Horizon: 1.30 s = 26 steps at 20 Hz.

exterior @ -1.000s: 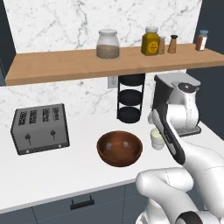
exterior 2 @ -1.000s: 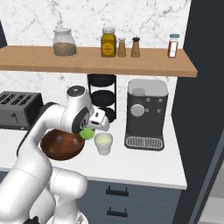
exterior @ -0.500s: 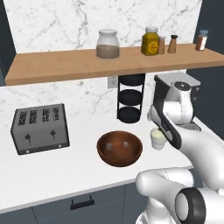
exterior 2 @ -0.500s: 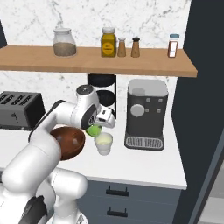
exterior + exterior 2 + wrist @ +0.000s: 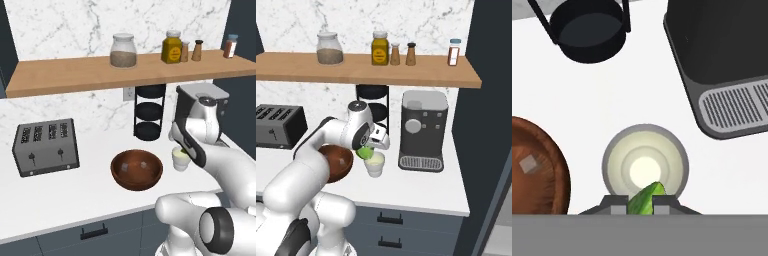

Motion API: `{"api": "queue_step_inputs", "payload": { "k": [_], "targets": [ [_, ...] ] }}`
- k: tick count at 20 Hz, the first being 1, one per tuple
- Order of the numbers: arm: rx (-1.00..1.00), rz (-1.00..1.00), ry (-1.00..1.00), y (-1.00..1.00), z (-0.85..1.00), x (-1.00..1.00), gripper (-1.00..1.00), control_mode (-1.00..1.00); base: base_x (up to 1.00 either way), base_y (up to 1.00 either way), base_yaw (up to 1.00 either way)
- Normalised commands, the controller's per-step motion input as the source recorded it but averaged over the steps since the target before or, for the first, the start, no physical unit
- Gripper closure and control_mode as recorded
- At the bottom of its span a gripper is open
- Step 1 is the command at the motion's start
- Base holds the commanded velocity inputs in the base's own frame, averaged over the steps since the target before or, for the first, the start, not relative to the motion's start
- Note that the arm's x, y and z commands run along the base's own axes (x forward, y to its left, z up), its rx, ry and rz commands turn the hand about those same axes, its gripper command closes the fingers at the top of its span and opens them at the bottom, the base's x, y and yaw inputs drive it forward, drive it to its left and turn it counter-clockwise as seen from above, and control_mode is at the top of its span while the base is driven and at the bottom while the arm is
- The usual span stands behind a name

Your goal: Grab a lemon wedge from the fridge and one ice cube from the ice bowl, and put them in the glass of lemonade.

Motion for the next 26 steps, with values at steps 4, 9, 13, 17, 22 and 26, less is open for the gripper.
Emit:
{"api": "queue_step_inputs", "payload": {
  "k": [4, 9, 13, 17, 22, 26],
  "targets": [
    [0.00, 0.00, 0.00, 0.00, -0.19, 0.01, 1.00, -1.00, 0.00, 0.00, 0.00],
    [0.00, 0.00, 0.00, 0.00, -0.10, 0.02, 1.00, -1.00, 0.00, 0.00, 0.00],
    [0.00, 0.00, 0.00, 0.00, 0.00, 0.26, 1.00, -1.00, 0.00, 0.00, 0.00],
    [0.00, 0.00, 0.02, 0.00, 0.00, 0.56, 1.00, -1.00, 0.00, 0.00, 0.00],
    [0.00, 0.00, 0.00, -0.05, 0.00, 0.26, 1.00, -1.00, 0.00, 0.00, 0.00],
    [0.00, 0.00, 0.00, -0.11, -0.08, 0.00, 1.00, -1.00, 0.00, 0.00, 0.00]
  ]
}}
